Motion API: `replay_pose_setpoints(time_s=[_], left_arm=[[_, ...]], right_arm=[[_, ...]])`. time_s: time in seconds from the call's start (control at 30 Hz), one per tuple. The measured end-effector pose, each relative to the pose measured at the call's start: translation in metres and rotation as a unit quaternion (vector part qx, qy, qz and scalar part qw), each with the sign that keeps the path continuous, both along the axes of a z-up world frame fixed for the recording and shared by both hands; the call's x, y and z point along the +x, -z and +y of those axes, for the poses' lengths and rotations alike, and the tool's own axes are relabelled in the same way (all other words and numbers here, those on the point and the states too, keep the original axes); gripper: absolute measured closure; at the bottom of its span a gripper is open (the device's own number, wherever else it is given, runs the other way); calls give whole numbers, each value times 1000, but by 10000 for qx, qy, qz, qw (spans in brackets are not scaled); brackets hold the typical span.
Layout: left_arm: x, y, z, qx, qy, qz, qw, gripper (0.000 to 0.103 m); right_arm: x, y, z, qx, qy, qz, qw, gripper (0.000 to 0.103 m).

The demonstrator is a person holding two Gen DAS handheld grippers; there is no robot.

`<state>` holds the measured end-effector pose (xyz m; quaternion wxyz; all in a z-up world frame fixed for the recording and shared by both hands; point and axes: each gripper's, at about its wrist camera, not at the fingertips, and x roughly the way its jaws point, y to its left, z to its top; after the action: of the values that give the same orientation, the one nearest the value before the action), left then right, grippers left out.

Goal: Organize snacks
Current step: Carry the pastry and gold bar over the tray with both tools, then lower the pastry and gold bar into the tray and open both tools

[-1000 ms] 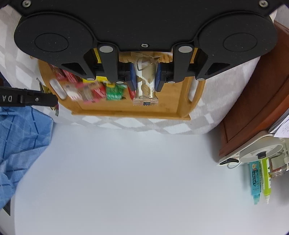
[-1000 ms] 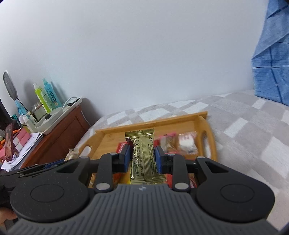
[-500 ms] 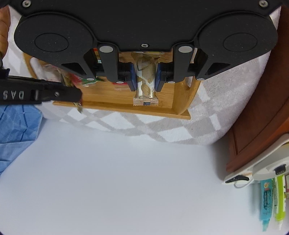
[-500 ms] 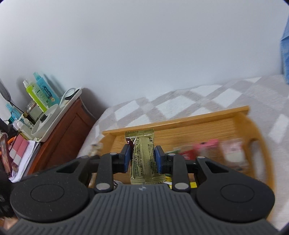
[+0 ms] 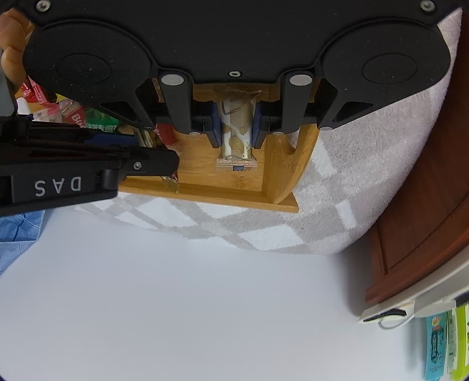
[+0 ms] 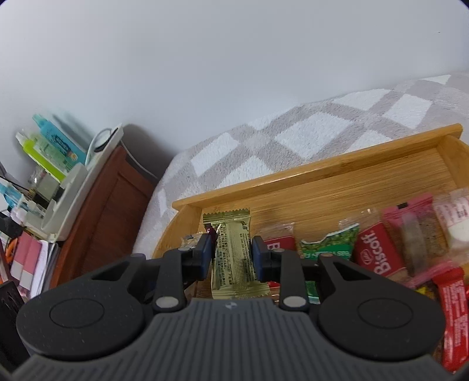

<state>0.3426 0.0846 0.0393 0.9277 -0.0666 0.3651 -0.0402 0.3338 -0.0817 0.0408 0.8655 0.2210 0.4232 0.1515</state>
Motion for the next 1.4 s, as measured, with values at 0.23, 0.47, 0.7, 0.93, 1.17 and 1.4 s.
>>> replay_pose_setpoints(time_s=[0.23,0.47,0.7,0.93,1.17,1.4], left_arm=[[3,7,2,115,25,-3,9999,82],[4,8,0,232,72,-59,9997,81],[3,8,0,244,81,-74,9996,81],[3,8,0,281,93,-88,9995,81],[3,8,0,292,95,-97,9995,81],[2,8,-1,319,79,-150,9993,81]], right_arm=[[6,9,12,-246,-23,32,9997,67],[9,13,16,-303,-16,26,9995,62],[10,14,16,-315,-7,38,9995,64],[10,15,19,-449,5,14,9990,65],[10,13,21,-615,55,-31,9981,64],[10,13,20,-557,70,-16,9984,63]])
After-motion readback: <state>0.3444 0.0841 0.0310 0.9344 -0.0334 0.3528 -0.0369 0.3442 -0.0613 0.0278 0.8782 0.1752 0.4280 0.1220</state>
